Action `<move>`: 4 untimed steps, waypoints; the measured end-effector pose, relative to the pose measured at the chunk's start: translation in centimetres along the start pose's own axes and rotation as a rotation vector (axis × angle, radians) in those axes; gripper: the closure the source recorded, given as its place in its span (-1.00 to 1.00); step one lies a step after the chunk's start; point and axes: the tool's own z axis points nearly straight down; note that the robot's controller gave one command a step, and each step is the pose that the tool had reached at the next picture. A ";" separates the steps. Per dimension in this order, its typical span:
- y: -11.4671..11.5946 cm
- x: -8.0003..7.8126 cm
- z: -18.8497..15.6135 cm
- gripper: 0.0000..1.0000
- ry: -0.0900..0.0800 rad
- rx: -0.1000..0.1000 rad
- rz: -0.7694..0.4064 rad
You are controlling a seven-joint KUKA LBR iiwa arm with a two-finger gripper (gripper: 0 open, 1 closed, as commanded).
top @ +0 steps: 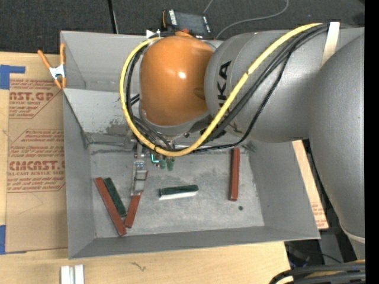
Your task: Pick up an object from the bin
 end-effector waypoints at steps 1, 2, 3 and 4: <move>-0.9 3.6 14.0 -1.00 -0.001 0.001 -0.286; -0.8 3.4 13.7 1.00 -0.006 -0.001 -0.285; -3.1 -1.7 2.6 1.00 -0.018 -0.001 -0.307; -4.2 -5.2 -12.1 1.00 -0.016 0.005 -1.064</move>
Offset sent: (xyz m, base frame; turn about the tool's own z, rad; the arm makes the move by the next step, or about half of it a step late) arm -0.0348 -0.0092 -0.1360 -0.2848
